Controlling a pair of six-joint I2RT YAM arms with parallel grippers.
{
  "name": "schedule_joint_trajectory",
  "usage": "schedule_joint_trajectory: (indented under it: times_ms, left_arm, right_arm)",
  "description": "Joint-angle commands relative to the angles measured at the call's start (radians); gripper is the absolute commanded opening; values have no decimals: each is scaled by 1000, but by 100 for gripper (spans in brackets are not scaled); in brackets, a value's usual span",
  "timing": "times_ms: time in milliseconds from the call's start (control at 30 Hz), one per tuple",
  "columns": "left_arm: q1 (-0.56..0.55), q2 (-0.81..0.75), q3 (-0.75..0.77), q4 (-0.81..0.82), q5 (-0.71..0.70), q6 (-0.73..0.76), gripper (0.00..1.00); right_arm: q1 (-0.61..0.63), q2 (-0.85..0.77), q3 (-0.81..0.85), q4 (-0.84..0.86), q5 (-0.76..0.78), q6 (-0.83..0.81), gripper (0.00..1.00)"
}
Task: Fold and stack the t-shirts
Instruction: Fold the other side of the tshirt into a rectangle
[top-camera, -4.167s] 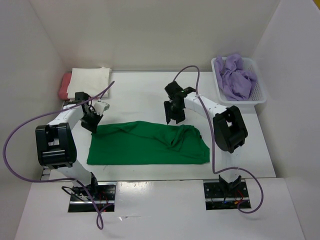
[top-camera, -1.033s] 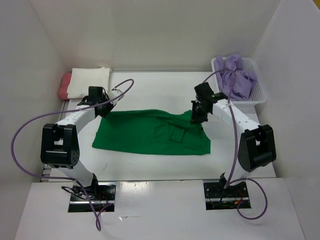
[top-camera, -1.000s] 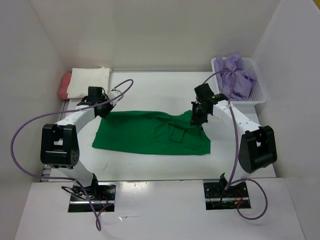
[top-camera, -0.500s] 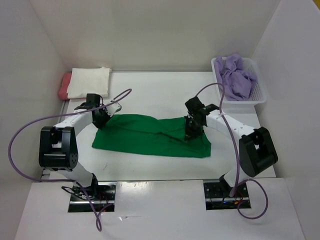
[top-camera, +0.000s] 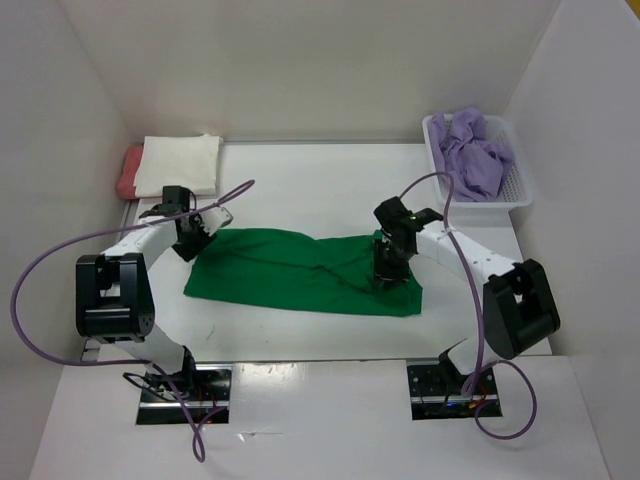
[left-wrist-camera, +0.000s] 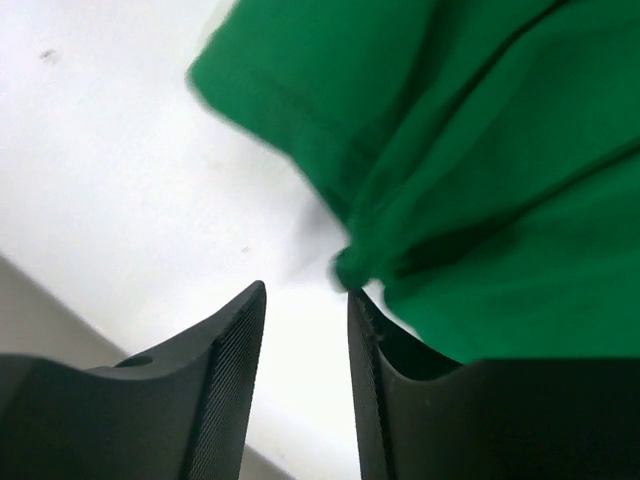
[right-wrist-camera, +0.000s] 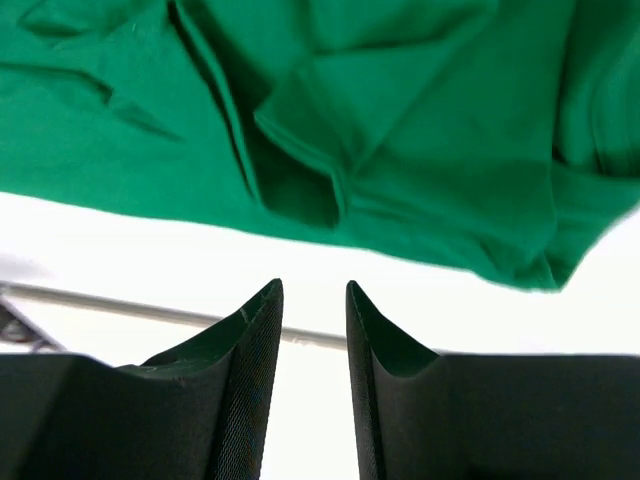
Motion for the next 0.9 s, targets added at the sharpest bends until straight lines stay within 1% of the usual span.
schedule_joint_trajectory:
  times_ms: [0,33,133,200,233,300,333,433,467,500,567,700,767,800,833,867]
  left_arm:
    - [35,-32,88,-74,12,48,47]
    - [52,-32,103,-83,21,48,47]
    - [67,-32,145,-84,87,21,56]
    - [67,-20,154,-9,118,-27,64]
    - [67,-5,154,16,127,-43,66]
    - [54,43,165,82,136,-97,67]
    - [37,64,176,93,136,-116,67]
    - [26,166,241,114,136,-201,68]
    - [26,187,258,114,136,-218,70]
    - [26,225,272,114,136,-231,70]
    - [26,250,285,140,136,-241,71]
    - [15,302,294,154,146,-229,75]
    - [-9,327,294,154,146,-219,75]
    - [-9,327,294,154,146,-209,75]
    - [-9,338,294,154,146,-200,75]
    - [-19,347,294,154,146,-200,71]
  right_arm:
    - [-53,-109,51,-91,-8,34,37]
    - [-73,-109,69,-91,7,34,37]
    - [-161,-108,95,-51,37,55,38]
    - [-203,-56,109,16,63,55,40]
    - [-214,-33,124,42,63,55,40]
    - [-230,19,156,115,63,55,44]
    - [-242,70,169,138,63,55,46]
    - [-253,136,221,216,50,35,51]
    - [-253,177,235,228,32,25,51]
    - [-253,196,252,237,32,25,54]
    - [-253,246,276,263,9,15,57]
    - [-262,319,299,290,-2,15,57]
    - [-276,339,299,302,-2,15,49]
    - [-276,351,299,316,-2,15,43]
    - [-294,351,287,325,-2,15,28]
    - [-322,360,276,325,-15,15,21]
